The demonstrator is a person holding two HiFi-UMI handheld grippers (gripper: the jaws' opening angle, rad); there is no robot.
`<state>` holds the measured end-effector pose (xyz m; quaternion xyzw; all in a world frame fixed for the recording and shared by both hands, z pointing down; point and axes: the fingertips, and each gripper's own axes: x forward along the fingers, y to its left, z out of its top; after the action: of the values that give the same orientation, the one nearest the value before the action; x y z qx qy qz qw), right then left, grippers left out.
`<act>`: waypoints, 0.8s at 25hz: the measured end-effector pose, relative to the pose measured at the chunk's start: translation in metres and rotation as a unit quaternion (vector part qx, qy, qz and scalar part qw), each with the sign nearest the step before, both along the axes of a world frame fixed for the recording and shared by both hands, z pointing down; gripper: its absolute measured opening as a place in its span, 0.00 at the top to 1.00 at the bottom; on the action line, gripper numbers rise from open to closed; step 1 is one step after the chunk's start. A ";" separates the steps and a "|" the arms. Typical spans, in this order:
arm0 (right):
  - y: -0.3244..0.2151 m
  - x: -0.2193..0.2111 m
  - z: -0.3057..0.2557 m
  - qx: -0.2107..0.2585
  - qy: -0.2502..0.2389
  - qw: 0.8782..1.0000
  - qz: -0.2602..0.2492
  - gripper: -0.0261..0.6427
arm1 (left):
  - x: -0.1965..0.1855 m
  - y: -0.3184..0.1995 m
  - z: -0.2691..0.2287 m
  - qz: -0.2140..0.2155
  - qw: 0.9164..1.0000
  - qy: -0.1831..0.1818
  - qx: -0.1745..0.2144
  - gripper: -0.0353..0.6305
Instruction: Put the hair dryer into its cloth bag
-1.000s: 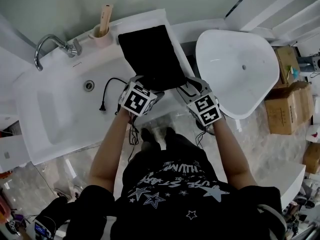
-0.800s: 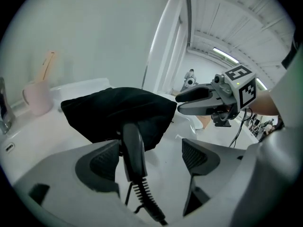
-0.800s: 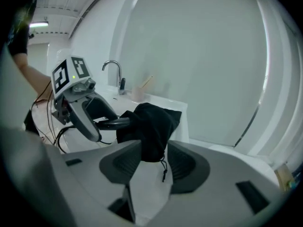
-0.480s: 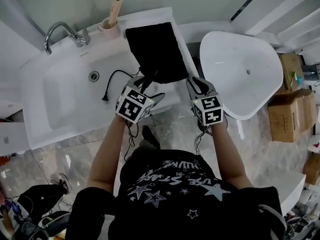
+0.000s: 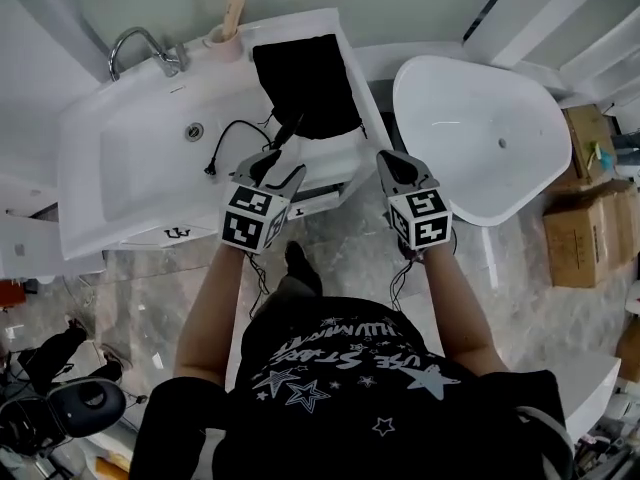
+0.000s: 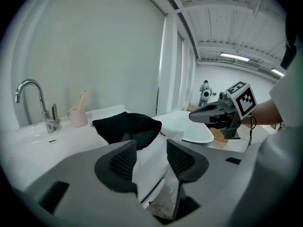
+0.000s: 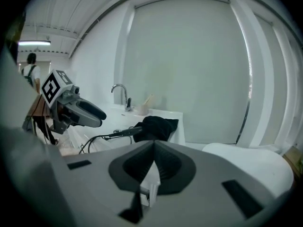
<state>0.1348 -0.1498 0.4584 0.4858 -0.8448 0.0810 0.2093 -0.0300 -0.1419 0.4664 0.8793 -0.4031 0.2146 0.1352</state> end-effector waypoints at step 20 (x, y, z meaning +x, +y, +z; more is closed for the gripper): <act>0.167 0.010 0.002 0.008 0.012 0.997 -0.079 0.95 | -0.001 0.190 0.017 -0.107 0.993 0.039 -0.016 0.91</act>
<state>0.1445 0.0174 0.4606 0.4203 -0.8786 0.0515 0.2207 -0.0315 0.0484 0.4833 0.8365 -0.4860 0.1708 0.1867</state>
